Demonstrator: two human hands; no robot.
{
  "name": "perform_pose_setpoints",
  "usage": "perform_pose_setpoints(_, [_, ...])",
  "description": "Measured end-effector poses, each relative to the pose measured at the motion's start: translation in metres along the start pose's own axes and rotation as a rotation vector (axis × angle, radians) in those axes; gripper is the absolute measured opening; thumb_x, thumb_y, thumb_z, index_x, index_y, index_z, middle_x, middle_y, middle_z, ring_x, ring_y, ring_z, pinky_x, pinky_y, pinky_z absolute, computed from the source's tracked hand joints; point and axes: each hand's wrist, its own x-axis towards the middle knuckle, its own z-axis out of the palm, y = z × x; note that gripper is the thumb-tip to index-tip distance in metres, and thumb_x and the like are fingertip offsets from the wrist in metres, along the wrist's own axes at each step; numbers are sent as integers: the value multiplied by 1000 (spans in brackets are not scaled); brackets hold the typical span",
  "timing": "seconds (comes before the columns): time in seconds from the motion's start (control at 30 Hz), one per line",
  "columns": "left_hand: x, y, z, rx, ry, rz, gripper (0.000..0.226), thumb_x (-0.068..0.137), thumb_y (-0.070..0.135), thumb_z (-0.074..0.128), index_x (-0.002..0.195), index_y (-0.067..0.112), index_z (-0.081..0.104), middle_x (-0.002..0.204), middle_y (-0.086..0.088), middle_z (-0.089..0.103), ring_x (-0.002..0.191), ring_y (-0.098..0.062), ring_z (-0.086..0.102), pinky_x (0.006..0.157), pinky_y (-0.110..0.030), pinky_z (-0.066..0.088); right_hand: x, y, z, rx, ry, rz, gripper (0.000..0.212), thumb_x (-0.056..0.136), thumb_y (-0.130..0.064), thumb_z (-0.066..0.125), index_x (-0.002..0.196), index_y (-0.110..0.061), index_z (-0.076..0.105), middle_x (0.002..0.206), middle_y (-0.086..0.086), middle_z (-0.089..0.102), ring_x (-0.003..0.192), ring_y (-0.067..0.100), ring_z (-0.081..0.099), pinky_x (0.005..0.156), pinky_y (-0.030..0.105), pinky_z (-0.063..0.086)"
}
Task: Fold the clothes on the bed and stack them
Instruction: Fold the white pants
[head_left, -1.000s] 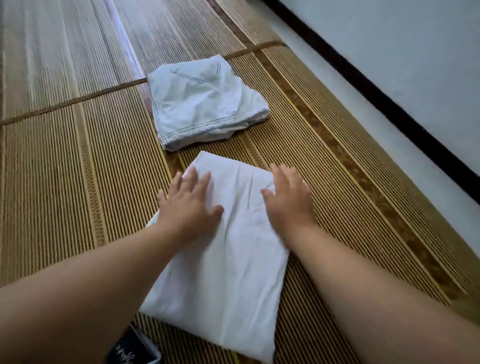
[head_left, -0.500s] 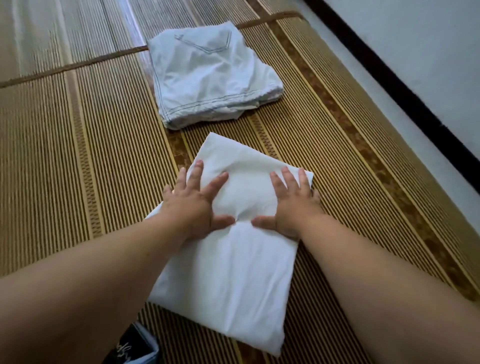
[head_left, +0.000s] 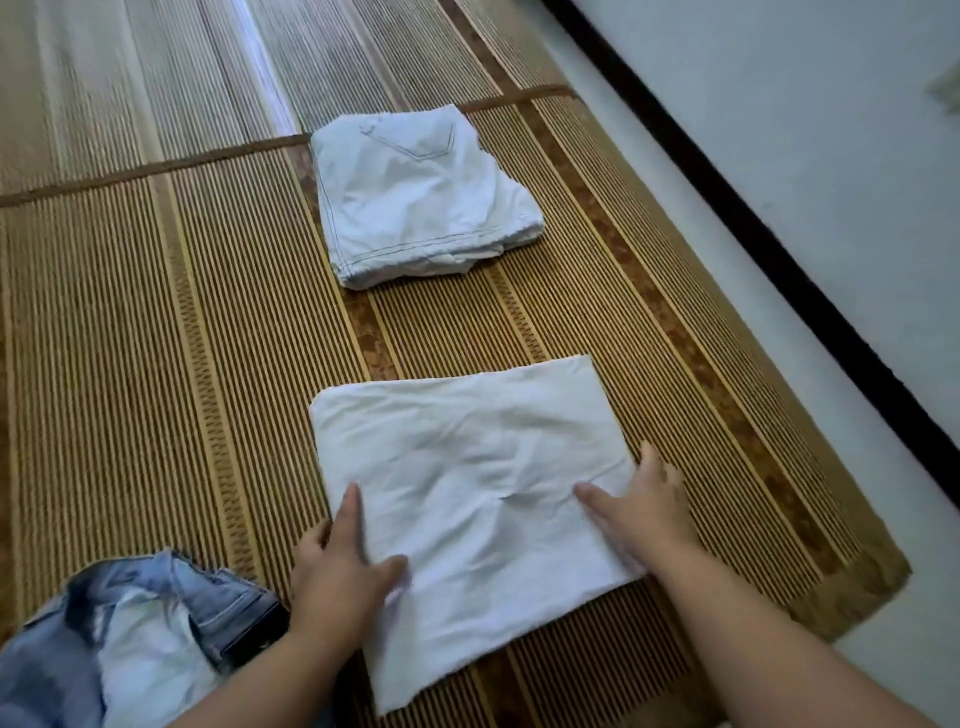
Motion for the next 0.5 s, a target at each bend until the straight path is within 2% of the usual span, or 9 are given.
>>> perform_pose_setpoints(0.03, [0,0,4,-75,-6,-6,95,79,27,75,148,48,14,137,-6,25,113,-28,40,108,-44,32,10,1,-3,143,-46,-5,106,72,-54,75,151,-15,16,146,12,37,132,32,39,108,46,35])
perform_pose_setpoints(0.1, [4,1,10,-180,-4,-2,94,81,20,73,148,49,14,128,-5,27,104,-24,43,103,-41,38,30,2,-6,372,-160,2,93,71,-43,80,145,-14,32,132,7,55,117,27,55,100,47,45])
perform_pose_setpoints(0.17, [9,2,15,-261,14,29,93,83,15,71,148,48,13,140,-5,34,110,-22,48,98,-37,43,47,1,-12,457,-245,-9,63,71,-33,82,124,-14,53,109,2,67,91,19,67,74,35,56])
perform_pose_setpoints(0.23, [12,4,14,-296,37,58,89,86,13,68,149,45,14,151,2,33,119,-18,47,102,-37,39,59,-2,-15,484,-320,-60,36,71,-26,83,99,-12,64,94,4,73,70,15,71,52,23,53])
perform_pose_setpoints(0.27, [13,5,15,-313,47,40,86,87,13,67,148,45,16,153,4,33,121,-19,48,104,-39,40,62,-3,-15,501,-346,-82,31,71,-25,83,95,-15,65,91,3,74,68,14,71,50,22,52])
perform_pose_setpoints(0.3, [13,6,14,-342,60,10,82,88,12,65,147,46,19,152,4,34,117,-21,54,99,-40,46,63,-3,-15,523,-360,-98,31,71,-25,83,95,-18,64,91,1,73,69,13,71,52,23,52])
perform_pose_setpoints(0.37, [10,10,15,-384,104,-47,78,89,9,63,146,46,24,150,1,38,90,-17,64,71,-30,58,63,-8,-16,582,-406,-108,38,71,-20,83,99,-22,58,93,-1,70,68,8,71,50,21,53])
perform_pose_setpoints(0.43, [9,14,16,-385,116,-84,78,90,3,60,146,45,26,148,-4,41,71,-19,64,53,-29,54,62,-12,-22,633,-502,-72,42,74,-9,79,107,-17,53,98,4,68,70,11,71,51,22,53])
perform_pose_setpoints(0.5, [7,23,15,-420,147,-90,78,89,-5,56,147,39,28,147,-5,44,51,-14,54,40,-25,44,63,-17,-32,643,-612,-53,47,77,0,74,117,-9,51,105,13,68,85,25,71,60,32,56])
